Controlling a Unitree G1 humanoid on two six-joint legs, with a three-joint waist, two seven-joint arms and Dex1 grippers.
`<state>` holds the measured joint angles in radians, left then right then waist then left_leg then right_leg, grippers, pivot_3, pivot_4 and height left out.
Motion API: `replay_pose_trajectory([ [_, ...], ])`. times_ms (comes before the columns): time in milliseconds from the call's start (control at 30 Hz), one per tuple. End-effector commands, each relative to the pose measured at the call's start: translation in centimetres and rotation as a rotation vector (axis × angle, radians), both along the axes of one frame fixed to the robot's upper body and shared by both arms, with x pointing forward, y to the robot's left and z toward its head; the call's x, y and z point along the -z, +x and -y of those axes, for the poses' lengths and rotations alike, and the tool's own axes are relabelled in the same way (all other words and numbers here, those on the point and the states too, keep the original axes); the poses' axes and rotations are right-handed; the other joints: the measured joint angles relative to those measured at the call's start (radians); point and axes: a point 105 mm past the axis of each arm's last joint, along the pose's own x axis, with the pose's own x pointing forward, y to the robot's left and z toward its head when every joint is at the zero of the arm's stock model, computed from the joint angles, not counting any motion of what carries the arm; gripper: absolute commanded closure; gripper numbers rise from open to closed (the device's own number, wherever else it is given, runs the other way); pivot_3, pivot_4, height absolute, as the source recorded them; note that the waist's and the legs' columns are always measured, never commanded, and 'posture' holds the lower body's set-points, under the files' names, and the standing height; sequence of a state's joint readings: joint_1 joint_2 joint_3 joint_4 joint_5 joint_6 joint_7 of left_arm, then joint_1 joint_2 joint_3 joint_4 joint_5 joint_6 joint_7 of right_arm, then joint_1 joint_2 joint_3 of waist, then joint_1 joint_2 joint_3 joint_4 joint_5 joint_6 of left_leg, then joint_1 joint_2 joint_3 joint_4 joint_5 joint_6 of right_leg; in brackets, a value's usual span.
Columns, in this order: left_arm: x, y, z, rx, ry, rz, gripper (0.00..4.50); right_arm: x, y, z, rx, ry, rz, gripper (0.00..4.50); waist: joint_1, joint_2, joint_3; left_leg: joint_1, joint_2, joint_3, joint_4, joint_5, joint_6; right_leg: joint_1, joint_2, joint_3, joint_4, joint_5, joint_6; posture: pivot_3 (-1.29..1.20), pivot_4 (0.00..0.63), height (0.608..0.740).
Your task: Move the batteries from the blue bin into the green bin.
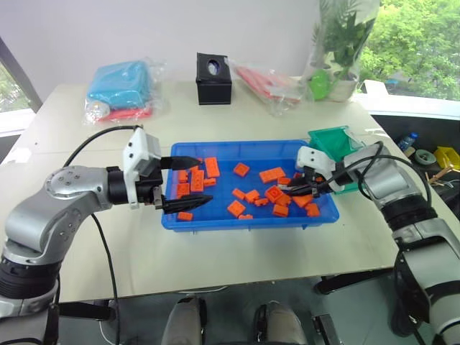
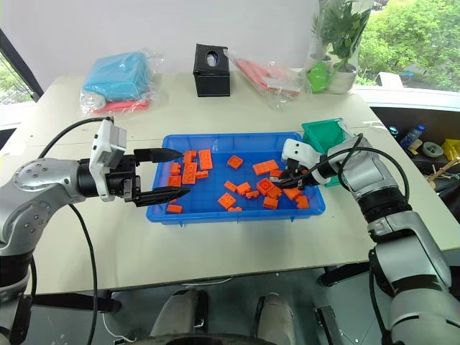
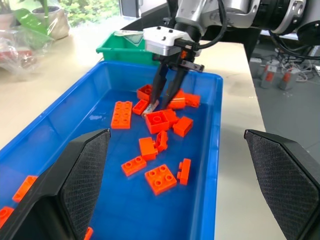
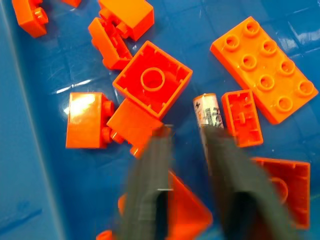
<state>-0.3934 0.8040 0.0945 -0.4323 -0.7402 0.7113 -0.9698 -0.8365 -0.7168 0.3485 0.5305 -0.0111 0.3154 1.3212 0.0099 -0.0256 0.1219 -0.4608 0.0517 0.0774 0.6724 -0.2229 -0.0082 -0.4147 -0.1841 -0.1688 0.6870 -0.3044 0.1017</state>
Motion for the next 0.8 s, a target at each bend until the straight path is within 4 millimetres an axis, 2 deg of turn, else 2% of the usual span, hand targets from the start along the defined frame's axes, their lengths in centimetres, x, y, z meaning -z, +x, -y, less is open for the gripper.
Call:
replay_pose_trajectory([
  [33, -0.92, -0.19, -0.16, -0.005, -0.006, 0.044, 0.00, -0.40, 0.65, -0.02, 0.011, -0.002, 0.019, 4.38, 0.000, 0.000, 0.000, 0.000, 0.000, 0.000, 0.001, 0.000, 0.000, 0.000, 0.000, 0.000, 0.000, 0.000, 0.000, 0.00, 0.150, 0.636],
  [267, -0.96, -0.04, -0.19, -0.007, -0.010, 0.048, 0.00, -0.43, 0.76, 0.16, 0.018, -0.005, 0.000, 4.38, 0.003, 0.001, 0.001, -0.001, 0.000, -0.001, 0.009, -0.006, -0.001, 0.003, 0.000, 0.000, 0.001, 0.000, 0.000, 0.00, 0.150, 0.636],
  [333, -0.96, 0.00, -0.19, -0.008, -0.011, 0.049, 0.00, -0.68, 0.69, 0.01, 0.015, 0.005, -0.003, 3.88, 0.003, 0.001, 0.001, -0.001, 0.000, -0.001, 0.009, -0.006, -0.001, 0.003, -0.001, 0.000, 0.001, 0.000, 0.000, 0.00, 0.150, 0.636],
  [400, -0.92, 0.05, -0.18, -0.008, -0.012, 0.050, 0.00, -0.60, 0.95, 0.02, 0.025, -0.006, 0.014, 3.18, 0.002, 0.001, 0.001, -0.001, 0.000, -0.001, 0.010, -0.006, -0.001, 0.003, -0.001, 0.000, 0.001, 0.000, 0.000, 0.00, 0.150, 0.636],
  [600, -0.85, 0.10, -0.07, -0.006, -0.014, 0.051, 0.00, -0.13, 1.03, 0.34, 0.037, -0.025, 0.013, 0.12, 0.003, 0.001, 0.001, -0.001, 0.000, -0.001, 0.010, -0.006, -0.001, 0.003, -0.001, 0.000, 0.001, 0.000, 0.000, 0.00, 0.150, 0.636],
  [800, -0.73, 0.10, -0.16, -0.008, -0.013, 0.053, 0.00, 0.13, 1.06, 0.62, 0.046, -0.034, 0.014, 0.05, 0.003, 0.001, 0.001, -0.001, 0.000, -0.001, 0.010, -0.006, -0.001, 0.003, -0.001, 0.000, 0.001, 0.000, 0.000, 0.00, 0.150, 0.636],
])
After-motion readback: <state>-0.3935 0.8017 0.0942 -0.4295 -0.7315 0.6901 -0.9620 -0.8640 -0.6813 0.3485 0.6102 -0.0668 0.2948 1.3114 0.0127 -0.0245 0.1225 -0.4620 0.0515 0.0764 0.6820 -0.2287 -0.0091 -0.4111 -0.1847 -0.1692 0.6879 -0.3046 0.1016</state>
